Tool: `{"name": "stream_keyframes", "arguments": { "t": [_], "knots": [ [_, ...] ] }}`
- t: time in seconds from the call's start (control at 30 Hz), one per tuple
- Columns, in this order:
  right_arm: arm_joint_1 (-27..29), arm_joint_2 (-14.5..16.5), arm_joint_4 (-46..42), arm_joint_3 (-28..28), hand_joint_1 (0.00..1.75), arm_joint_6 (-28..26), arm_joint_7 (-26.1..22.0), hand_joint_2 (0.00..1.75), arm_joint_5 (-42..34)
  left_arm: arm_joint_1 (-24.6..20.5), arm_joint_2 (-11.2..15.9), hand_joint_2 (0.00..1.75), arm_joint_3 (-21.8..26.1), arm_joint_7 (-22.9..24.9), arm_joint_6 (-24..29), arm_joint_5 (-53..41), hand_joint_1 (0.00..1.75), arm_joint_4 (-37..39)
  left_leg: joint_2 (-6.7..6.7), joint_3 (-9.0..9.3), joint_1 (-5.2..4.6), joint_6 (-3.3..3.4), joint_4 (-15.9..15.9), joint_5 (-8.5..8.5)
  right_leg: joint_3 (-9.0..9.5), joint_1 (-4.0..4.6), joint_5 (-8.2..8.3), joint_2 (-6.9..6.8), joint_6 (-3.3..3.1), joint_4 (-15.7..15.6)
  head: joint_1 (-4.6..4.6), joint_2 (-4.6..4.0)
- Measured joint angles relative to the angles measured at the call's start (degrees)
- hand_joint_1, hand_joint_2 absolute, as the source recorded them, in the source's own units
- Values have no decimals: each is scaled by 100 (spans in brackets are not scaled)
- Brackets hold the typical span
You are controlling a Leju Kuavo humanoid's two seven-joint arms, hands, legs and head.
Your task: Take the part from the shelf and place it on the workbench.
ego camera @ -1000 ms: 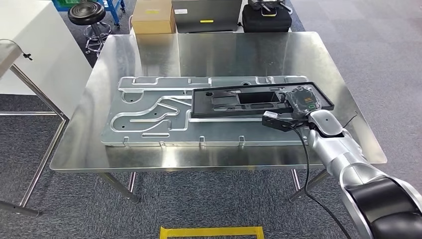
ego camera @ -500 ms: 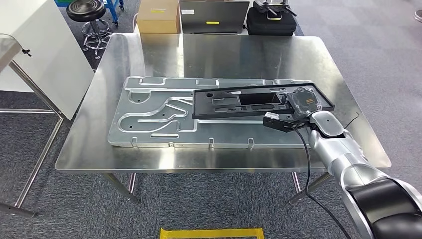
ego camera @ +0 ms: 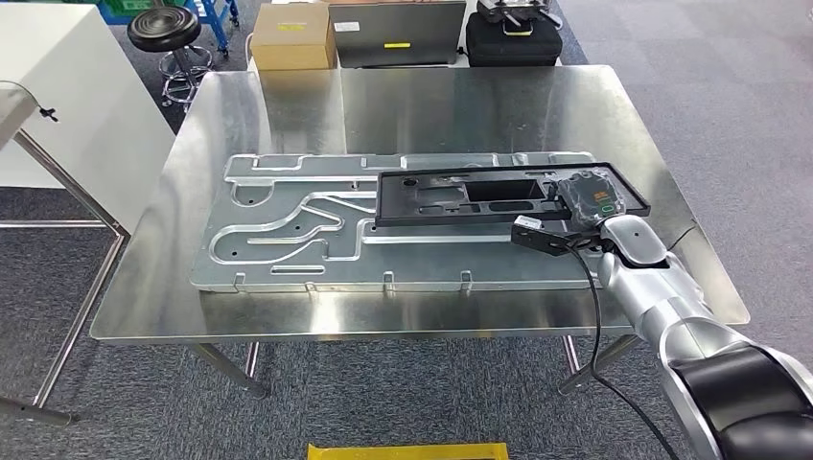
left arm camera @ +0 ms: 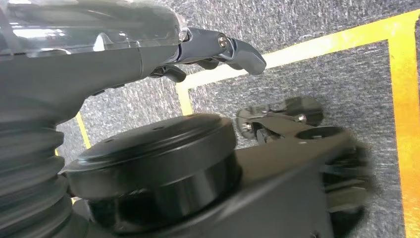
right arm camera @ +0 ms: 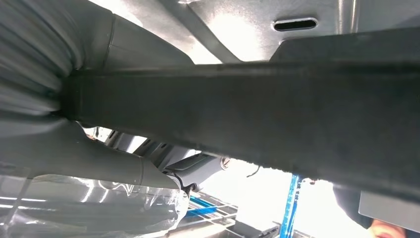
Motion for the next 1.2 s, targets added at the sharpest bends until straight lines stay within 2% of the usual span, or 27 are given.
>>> {"name": "stream_keyframes", "arguments": {
  "t": [0.03, 0.07, 0.1, 0.13, 0.17, 0.23, 0.3, 0.37, 0.4, 0.43, 0.5, 0.53, 0.57, 0.6, 0.67, 0.7, 0.73, 0.8, 0.83, 0.9, 0.93, 1.0, 1.03, 1.07, 1.1, 1.13, 1.2],
  "knots": [
    [4, 1, 2, 0, 131, 1, 0, 131, 2, -3, 1, 175, 0, -20, -3, -15, 0, 0, 0, -108, 2, -4, 194, -19, 4, 4, -4, 0, -3, 3, 0, 0],
    [6, 2, 3, -1, 87, 1, -1, 87, 4, -7, 1, 175, 0, -45, -9, -29, 0, 0, 0, -119, 2, -1, 181, 66, 10, 5, -10, 1, -2, 8, 0, 0],
    [8, 4, 3, -1, 44, 1, -2, 44, 5, -6, 2, 175, 0, -61, -17, -49, 0, 0, 0, -21, 2, 11, -54, 248, 20, 6, -18, 5, 3, 16, 0, 0],
    [8, 5, 2, -2, 0, 1, -3, 0, 7, -1, 2, 175, 0, -73, -26, -78, 0, 0, 0, 153, 1, 33, -446, 472, 30, 6, -31, 11, 12, 27, 0, 0],
    [4, 7, 2, -5, 0, 1, -3, 0, 7, 3, 3, 175, 0, -81, -30, -116, 0, 0, -1, 329, -7, 58, -832, 629, 33, 16, -44, 16, 28, 41, 0, 0],
    [-5, 7, 2, -16, 0, 4, 0, 0, 7, 11, 6, 87, 1, -92, -9, -179, 0, 0, -3, 536, -19, 102, -1295, 759, 21, 32, -54, 24, 78, 61, -1, 0],
    [-16, 7, 3, -31, 0, 12, -17, 0, 9, 24, 7, 0, 13, -117, 49, -175, 0, 0, -6, 555, -29, 146, -1358, 753, 13, 34, -40, 25, 142, 52, -1, 0],
    [-37, 3, 4, -53, 0, 21, -52, 0, 13, 34, 7, 0, 26, -106, 100, -162, 0, 0, -4, 575, -12, 212, -1413, 794, -5, 16, -93, 20, 206, 105, 0, 0],
    [-58, 2, 5, -62, 0, 26, -64, 0, 15, 34, 5, 0, 29, -85, 113, -168, 0, 0, -1, 585, 2, 239, -1441, 814, -73, 8, -204, 17, 237, 267, 0, 0],
    [-77, 1, 8, -71, 0, 31, -71, 0, 18, 33, 3, 0, 29, -55, 125, -167, 0, 0, 2, 592, 11, 257, -1458, 826, -195, -4, -369, 13, 265, 546, 0, 0],
    [-98, 3, 23, -75, 0, 42, -74, 0, 27, 38, -1, 0, 30, 3, 149, -151, 0, 0, 4, 589, 9, 266, -1460, 829, -544, -16, -719, 12, 311, 1306, 0, 0],
    [-96, 5, 36, -75, 0, 45, -74, 0, 31, 45, -3, 0, 31, 35, 163, -139, 0, 0, 3, 590, 9, 266, -1459, 828, -670, -22, -788, 11, 327, 1568, 0, 0],
    [-94, 7, 48, -76, 0, 47, -74, 0, 34, 52, -3, 0, 31, 62, 173, -129, 0, 0, 2, 592, 10, 265, -1456, 827, -703, -29, -749, 10, 335, 1632, 0, 0],
    [-97, 9, 56, -78, 0, 47, -75, 0, 36, 57, -3, 0, 31, 82, 182, -118, 0, 0, 0, 596, 10, 261, -1451, 824, -620, -39, -603, 8, 337, 1459, 0, 0],
    [-116, 9, 60, -83, 0, 45, -78, 0, 36, 58, -2, 0, 32, 104, 192, -103, 0, 0, -3, 604, 11, 236, -1434, 810, -233, -54, -236, 0, 322, 687, 0, 0],
    [-130, 10, 60, -85, 0, 44, -81, 0, 35, 54, -2, 0, 32, 110, 196, -99, 0, 0, -5, 600, 2, 214, -1419, 800, -68, -43, -119, -2, 297, 342, -1, 0],
    [-142, 11, 61, -86, 0, 44, -85, 0, 34, 51, -2, 0, 31, 114, 198, -100, 0, 0, -7, 591, -6, 187, -1411, 794, 28, -29, -74, -1, 265, 135, -1, 0],
    [-154, 13, 65, -88, 0, 48, -95, 0, 30, 54, -1, 0, 32, 120, 199, -99, 0, 0, -9, 577, -20, 128, -1409, 791, 52, 4, -69, 7, 192, 43, -1, 0],
    [-156, 13, 67, -89, 0, 52, -100, 0, 28, 58, -1, 0, 32, 125, 203, -97, 0, 0, -7, 571, -19, 93, -1408, 783, 51, -7, -63, 8, 155, 37, -1, 0],
    [-169, 14, 67, -89, 0, 60, -108, 0, 25, 58, -1, 0, 33, 139, 214, -87, 0, 0, -2, 502, -14, 31, -1240, 656, 61, -31, -47, 2, 80, 10, -1, 0],
    [-179, 14, 67, -89, 0, 64, -109, 0, 24, 57, -1, 0, 34, 153, 225, -81, 0, 0, 1, 391, -11, 7, -988, 505, 68, -42, -41, -3, 47, -2, -1, 0],
    [-192, 17, 71, -89, 0, 68, -109, 0, 21, 64, -1, 0, 37, 204, 253, -61, 0, 0, 2, 47, -2, -14, -224, 141, 69, -28, -44, -9, 14, -1, -1, 0],
    [-193, 20, 78, -89, 0, 69, -108, 0, 19, 70, -1, 0, 38, 243, 272, -47, 0, 0, 2, -112, 0, -19, 110, 27, 69, -20, -42, -11, 9, 3, -1, 0],
    [-193, 22, 84, -89, 0, 68, -106, 0, 14, 77, -1, 0, 39, 283, 287, -32, 0, 0, 2, -186, 1, -17, 261, 16, 69, -13, -40, -11, 6, 9, -1, 0],
    [-195, 23, 91, -90, 0, 65, -103, 0, 8, 81, -1, 0, 40, 317, 299, -20, 0, 0, 2, -150, 1, -7, 182, 113, 69, -8, -38, -9, 6, 18, -1, 0],
    [-201, 25, 94, -94, 0, 59, -100, 0, -2, 82, -1, 0, 41, 345, 303, -15, 0, 0, 2, -7, 1, 12, -113, 294, 69, -5, -38, -6, 8, 31, -1, 0],
    [-221, 24, 96, -118, 0, 34, -96, 0, -30, 75, 1, 0, 42, 377, 304, -12, 0, 0, 0, 379, -9, 67, -910, 638, 58, 10, -47, 2, 32, 65, 0, 0]
  ]
}}
